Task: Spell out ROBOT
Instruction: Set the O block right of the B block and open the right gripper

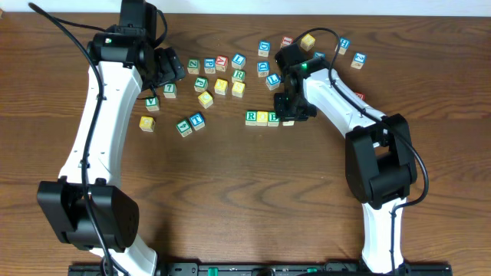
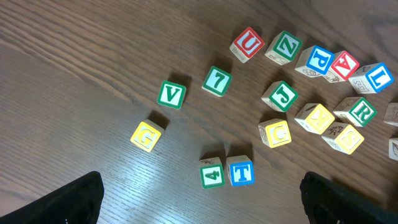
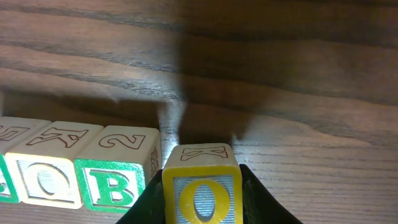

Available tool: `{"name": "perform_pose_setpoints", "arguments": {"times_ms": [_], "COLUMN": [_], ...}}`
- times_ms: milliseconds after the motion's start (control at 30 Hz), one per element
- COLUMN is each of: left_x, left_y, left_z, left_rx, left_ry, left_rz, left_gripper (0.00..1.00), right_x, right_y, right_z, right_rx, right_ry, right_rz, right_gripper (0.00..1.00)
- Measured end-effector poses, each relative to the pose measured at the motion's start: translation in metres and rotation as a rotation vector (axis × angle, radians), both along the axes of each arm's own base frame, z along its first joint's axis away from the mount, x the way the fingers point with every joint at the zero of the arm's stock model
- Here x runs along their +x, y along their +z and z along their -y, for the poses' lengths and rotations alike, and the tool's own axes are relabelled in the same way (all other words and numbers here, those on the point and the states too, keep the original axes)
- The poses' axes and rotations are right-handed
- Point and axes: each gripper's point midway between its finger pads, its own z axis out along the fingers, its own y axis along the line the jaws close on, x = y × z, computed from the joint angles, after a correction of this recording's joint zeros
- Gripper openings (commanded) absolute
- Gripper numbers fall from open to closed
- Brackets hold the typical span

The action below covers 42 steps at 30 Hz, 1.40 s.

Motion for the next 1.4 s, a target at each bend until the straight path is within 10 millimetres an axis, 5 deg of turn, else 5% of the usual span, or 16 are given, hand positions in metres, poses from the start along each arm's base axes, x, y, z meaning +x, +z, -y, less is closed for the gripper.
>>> {"name": "perform_pose_setpoints", "arguments": {"times_ms": [1200,1400], "left_x": [0.000,0.000], "left_y": [0.000,0.000], "left_z": [0.000,0.000], "left_rx": [0.000,0.000], "left_ry": [0.000,0.000], "left_rz": [0.000,0.000], "left_gripper": [1.00,1.00], "right_x": [-0.001,0.003], "right_y": [0.000,0.016], "right_z": [-0.001,-0.002], "right_rx": [0.006,0.017], "right_ry": [-0.003,-0.004], "right_rz": [-0.007,0.015], "right_gripper": [0.33,0.34]}}
